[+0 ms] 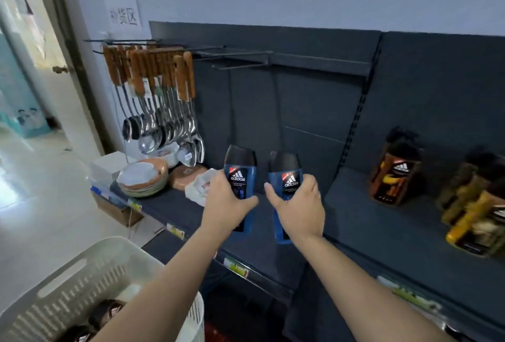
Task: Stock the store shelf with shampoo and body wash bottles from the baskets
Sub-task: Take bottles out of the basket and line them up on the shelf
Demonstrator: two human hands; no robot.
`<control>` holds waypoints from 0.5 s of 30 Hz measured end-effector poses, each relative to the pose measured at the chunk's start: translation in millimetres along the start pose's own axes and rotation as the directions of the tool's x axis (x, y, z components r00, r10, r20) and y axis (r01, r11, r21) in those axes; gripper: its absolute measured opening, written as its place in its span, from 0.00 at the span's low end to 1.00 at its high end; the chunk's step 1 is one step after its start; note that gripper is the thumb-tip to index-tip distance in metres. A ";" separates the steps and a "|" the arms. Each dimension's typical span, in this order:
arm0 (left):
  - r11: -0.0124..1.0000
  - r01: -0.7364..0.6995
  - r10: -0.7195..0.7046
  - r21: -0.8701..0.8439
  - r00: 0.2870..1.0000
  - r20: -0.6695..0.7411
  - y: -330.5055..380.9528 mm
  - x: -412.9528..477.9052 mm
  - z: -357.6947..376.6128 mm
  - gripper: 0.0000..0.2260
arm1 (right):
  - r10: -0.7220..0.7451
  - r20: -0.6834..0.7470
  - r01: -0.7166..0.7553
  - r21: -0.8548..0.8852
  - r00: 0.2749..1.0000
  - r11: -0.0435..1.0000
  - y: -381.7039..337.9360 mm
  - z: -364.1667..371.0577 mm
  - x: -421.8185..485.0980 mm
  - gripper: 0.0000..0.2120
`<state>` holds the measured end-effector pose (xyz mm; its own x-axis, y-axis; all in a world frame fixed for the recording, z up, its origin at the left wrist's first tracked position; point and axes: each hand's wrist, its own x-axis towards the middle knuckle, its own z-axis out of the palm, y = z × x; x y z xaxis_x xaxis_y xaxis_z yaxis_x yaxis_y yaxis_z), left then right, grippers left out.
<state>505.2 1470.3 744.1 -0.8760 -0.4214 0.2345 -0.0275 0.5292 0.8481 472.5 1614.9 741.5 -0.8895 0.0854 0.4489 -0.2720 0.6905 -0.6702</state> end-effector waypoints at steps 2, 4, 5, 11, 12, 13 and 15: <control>0.996 -0.081 0.082 -0.022 0.996 0.022 24.7 8.2 28.6 0.28 | 0.053 -0.104 -0.044 0.094 0.993 0.995 14.2 -21.4 13.9 0.37; 0.988 -0.146 0.148 -0.045 0.987 0.054 46.7 14.5 56.6 0.29 | 0.107 -0.192 -0.068 0.202 0.975 0.977 26.8 -40.6 26.4 0.38; 0.984 -0.170 0.174 -0.058 0.982 0.075 55.7 17.3 70.2 0.30 | 0.116 -0.225 -0.065 0.222 0.967 0.973 33.7 -49.1 32.8 0.39; 0.956 -0.250 0.277 -0.151 0.940 0.198 95.7 26.5 145.8 0.32 | 0.211 -0.361 -0.166 0.151 0.908 0.974 90.9 -92.6 64.1 0.39; 0.952 -0.255 0.288 -0.170 0.934 0.213 101.3 26.1 157.4 0.32 | 0.237 -0.375 -0.194 0.149 0.896 0.970 100.9 -97.9 65.3 0.39; 0.947 -0.260 0.301 -0.190 0.926 0.228 107.4 25.2 169.5 0.33 | 0.252 -0.387 -0.212 0.142 0.887 0.967 111.4 -103.4 65.9 0.38; 0.937 -0.270 0.322 -0.221 0.911 0.256 116.5 23.2 188.6 0.35 | 0.255 -0.400 -0.226 0.118 0.880 0.967 126.6 -111.1 64.8 0.38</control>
<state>390.8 1661.1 758.7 -0.9304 -0.0249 0.3656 0.3168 0.4469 0.8366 421.2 1787.7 751.3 -0.7056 0.5383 0.4609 -0.1053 0.5635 -0.8194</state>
